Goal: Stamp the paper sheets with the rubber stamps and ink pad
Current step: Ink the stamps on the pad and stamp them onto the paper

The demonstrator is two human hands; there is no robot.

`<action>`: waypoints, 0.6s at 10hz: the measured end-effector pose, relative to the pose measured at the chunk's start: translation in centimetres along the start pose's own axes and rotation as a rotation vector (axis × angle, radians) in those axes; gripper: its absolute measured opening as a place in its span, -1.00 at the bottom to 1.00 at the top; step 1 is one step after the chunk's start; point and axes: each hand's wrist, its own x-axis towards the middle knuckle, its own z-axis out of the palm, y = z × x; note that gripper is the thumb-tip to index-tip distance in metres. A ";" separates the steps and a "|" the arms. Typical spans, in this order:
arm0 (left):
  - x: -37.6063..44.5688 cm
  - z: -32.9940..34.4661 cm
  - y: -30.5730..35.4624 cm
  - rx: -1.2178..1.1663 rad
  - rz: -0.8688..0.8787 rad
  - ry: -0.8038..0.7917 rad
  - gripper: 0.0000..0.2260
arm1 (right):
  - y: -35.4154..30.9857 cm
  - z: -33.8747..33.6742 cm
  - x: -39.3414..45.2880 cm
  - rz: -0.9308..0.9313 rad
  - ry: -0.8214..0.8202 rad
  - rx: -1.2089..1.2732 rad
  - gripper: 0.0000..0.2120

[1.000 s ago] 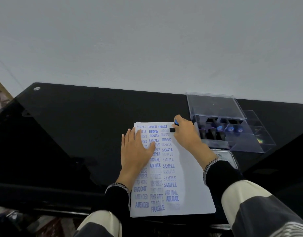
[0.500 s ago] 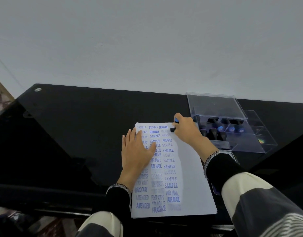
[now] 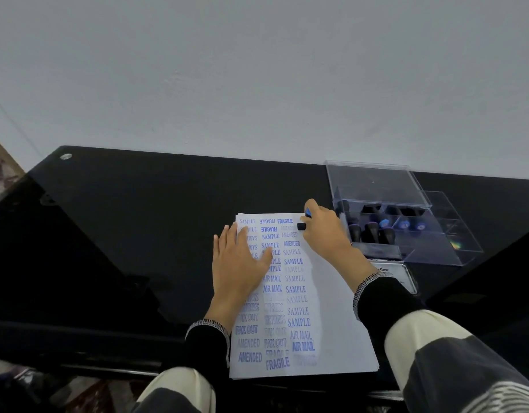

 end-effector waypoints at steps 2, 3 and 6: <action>0.1 0.1 -0.1 0.001 0.003 0.004 -0.32 | 0.2 0.5 0.2 -0.006 0.015 -0.007 -0.84; 0.0 0.1 -0.1 0.002 0.002 0.006 -0.32 | 0.2 0.3 0.6 -0.001 0.001 0.000 -0.84; 0.0 0.1 -0.1 0.003 0.002 -0.002 -0.31 | -0.2 0.1 -0.2 0.028 -0.006 0.020 -0.83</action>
